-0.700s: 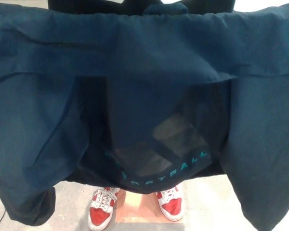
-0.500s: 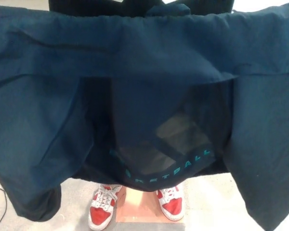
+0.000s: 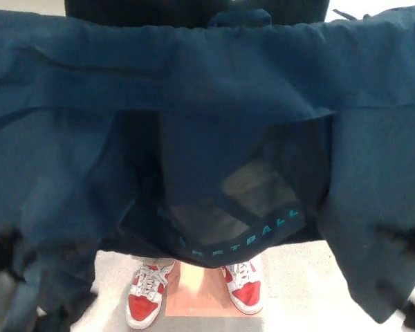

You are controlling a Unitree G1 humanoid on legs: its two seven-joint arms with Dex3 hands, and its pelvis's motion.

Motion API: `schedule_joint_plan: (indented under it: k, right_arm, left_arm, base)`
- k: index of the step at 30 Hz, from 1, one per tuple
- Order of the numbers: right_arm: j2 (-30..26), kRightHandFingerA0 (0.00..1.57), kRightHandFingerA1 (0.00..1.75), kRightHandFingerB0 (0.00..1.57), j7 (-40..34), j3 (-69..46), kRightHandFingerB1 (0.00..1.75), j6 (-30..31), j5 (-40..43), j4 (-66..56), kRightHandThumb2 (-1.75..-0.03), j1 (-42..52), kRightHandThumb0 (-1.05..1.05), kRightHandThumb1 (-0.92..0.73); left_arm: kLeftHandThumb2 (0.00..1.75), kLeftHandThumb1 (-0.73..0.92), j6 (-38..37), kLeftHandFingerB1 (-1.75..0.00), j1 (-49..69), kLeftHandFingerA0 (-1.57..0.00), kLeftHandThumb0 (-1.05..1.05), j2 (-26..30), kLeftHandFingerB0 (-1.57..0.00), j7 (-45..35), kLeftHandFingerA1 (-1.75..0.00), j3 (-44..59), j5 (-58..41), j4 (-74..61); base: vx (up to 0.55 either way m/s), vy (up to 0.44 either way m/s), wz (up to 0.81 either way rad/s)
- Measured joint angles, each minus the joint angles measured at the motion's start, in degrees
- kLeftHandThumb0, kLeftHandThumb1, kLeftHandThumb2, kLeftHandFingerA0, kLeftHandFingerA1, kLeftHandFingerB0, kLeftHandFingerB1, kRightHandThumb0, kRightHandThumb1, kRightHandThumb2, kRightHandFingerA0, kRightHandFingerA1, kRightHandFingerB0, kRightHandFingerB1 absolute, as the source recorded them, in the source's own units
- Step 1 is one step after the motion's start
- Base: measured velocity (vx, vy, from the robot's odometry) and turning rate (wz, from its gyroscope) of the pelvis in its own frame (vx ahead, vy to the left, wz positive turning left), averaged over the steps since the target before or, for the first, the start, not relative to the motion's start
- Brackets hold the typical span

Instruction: A person hands a coat to the robot and the robot grabs it with both hands and holds it while the person wears the coat.

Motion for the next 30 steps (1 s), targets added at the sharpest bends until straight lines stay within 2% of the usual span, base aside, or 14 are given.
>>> schedule_joint_plan:
  k: [1, 8, 10, 12, 16, 17, 20, 22, 23, 24, 26, 28, 29, 30]
  right_arm:
    - [0.0, 0.62, 0.52, 0.46, -0.3, -1.4, 0.40, -1.0, 0.3, -1.1, -0.59, -0.8, -0.58, -0.61]
    - [0.4, 0.65, 0.91, 0.43, -1.6, -6.9, 0.61, -5.9, 2.3, -6.8, -0.62, -4.5, -0.68, -0.73]
    - [1.1, 0.77, 0.91, 0.39, -2.1, -9.2, 0.69, -7.5, 3.2, -9.7, -1.09, -6.3, -0.68, -0.60]
    - [1.4, 0.70, 0.99, 0.31, -2.5, -11.5, 0.77, -8.4, 4.0, -12.8, -0.64, -8.4, -0.74, -0.79]
    - [1.5, 0.69, 0.90, 0.34, -3.0, -14.9, 0.71, -9.6, 5.7, -17.6, -0.99, -12.3, -0.73, -0.58]
    - [1.4, 0.67, 0.91, 0.34, -3.1, -16.2, 0.72, -10.1, 6.4, -18.9, -0.63, -13.7, -0.71, -0.78]
    - [1.2, 0.63, 0.85, 0.31, -3.3, -20.0, 0.68, -11.4, 8.2, -22.1, -0.64, -17.5, -0.71, -0.78]
    - [1.1, 0.66, 0.85, 0.32, -3.4, -21.4, 0.64, -11.8, 8.8, -22.9, -0.64, -18.6, -0.73, -0.78]
    - [1.0, 0.68, 0.89, 0.31, -3.4, -23.0, 0.65, -12.3, 9.6, -23.7, -0.64, -19.5, -0.79, -0.79]
    - [0.9, 0.51, 0.75, 0.18, -3.4, -23.5, 0.61, -12.4, 9.9, -23.9, -1.05, -19.9, -0.85, -0.64]
    - [0.2, 0.40, 0.69, 0.13, -3.4, -26.6, 0.56, -12.9, 11.2, -25.9, -0.62, -21.9, -0.82, -0.78]
    - [-0.7, 0.29, 0.64, 0.06, -3.1, -28.2, 0.53, -12.9, 12.1, -27.2, -1.00, -23.5, -0.82, -0.57]
    - [-1.3, 0.21, 0.57, 0.08, -2.9, -28.8, 0.48, -12.9, 12.6, -27.4, -0.90, -24.1, -0.81, -0.47]
    - [-1.8, 0.18, 0.56, 0.04, -2.7, -29.2, 0.38, -12.9, 13.0, -27.4, -0.92, -24.4, -0.93, -0.55]
  left_arm:
    - [0.57, 0.54, -0.9, -0.63, -0.3, -0.63, -0.64, 0.0, -0.57, 0.2, -0.83, 1.4, -0.1, -2.2]
    - [0.56, 0.51, -5.8, -0.85, -2.1, -0.73, -0.75, 0.0, -0.65, 1.2, -1.16, 8.1, -0.7, -11.8]
    - [0.58, 0.54, -7.8, -0.93, -2.4, -0.74, -0.82, -0.1, -0.65, 1.3, -1.33, 10.5, -1.5, -16.3]
    - [0.95, 0.40, -9.3, -0.99, -3.0, -0.91, -0.94, 0.0, -0.76, 1.3, -1.33, 12.9, -2.6, -20.4]
    - [0.58, 0.58, -11.8, -0.88, -5.4, -0.86, -0.85, 0.9, -0.72, 1.2, -1.41, 16.2, -5.1, -25.9]
    - [0.60, 0.56, -12.6, -0.85, -6.2, -0.92, -0.83, 1.2, -0.79, 1.1, -1.38, 17.2, -6.0, -28.0]
    - [0.88, 0.38, -13.8, -0.87, -5.0, -1.07, -0.82, 1.3, -0.92, 0.4, -1.25, 21.1, -9.0, -36.3]
    - [0.60, 0.56, -13.9, -0.93, -3.8, -0.94, -0.84, 1.3, -0.82, 0.0, -1.47, 22.7, -10.2, -39.5]
    - [0.65, 0.62, -14.1, -0.89, -2.9, -0.58, -0.83, 1.0, -0.50, -0.4, -1.45, 24.0, -11.7, -43.1]
    - [0.88, 0.30, -14.1, -0.72, -2.8, -0.74, -0.85, 0.7, -0.34, -0.5, -1.12, 24.3, -12.0, -44.1]
    - [0.59, 0.53, -14.5, -0.66, -4.8, -0.70, -1.04, 0.2, -0.51, -0.9, -1.03, 25.4, -14.0, -47.9]
    - [0.60, 0.60, -14.6, -0.57, -7.2, -0.80, -1.05, 0.4, -0.44, -1.3, -1.17, 25.6, -15.7, -49.3]
    - [0.76, 0.34, -14.2, -0.42, -7.8, -0.62, -0.89, 0.6, -0.28, -1.6, -0.63, 25.6, -16.6, -50.2]
    - [0.57, 0.54, -13.8, -0.42, -8.1, -0.23, -0.96, 1.2, -0.22, -1.9, -0.48, 25.8, -17.4, -50.9]
  base:
    - [0.00, 0.000, 0.00]
    - [0.00, 0.000, 0.00]
    - [0.00, 0.000, 0.00]
    - [0.00, 0.000, 0.00]
    - [0.00, 0.000, 0.00]
    - [0.00, 0.000, 0.00]
    - [0.00, 0.000, 0.00]
    - [0.00, 0.000, 0.00]
    - [0.00, 0.000, 0.00]
    - [0.00, 0.000, 0.00]
    - [-0.01, -0.006, 0.03]
    - [0.00, 0.000, 0.00]
    - [0.00, 0.000, 0.00]
    - [0.00, 0.000, 0.00]
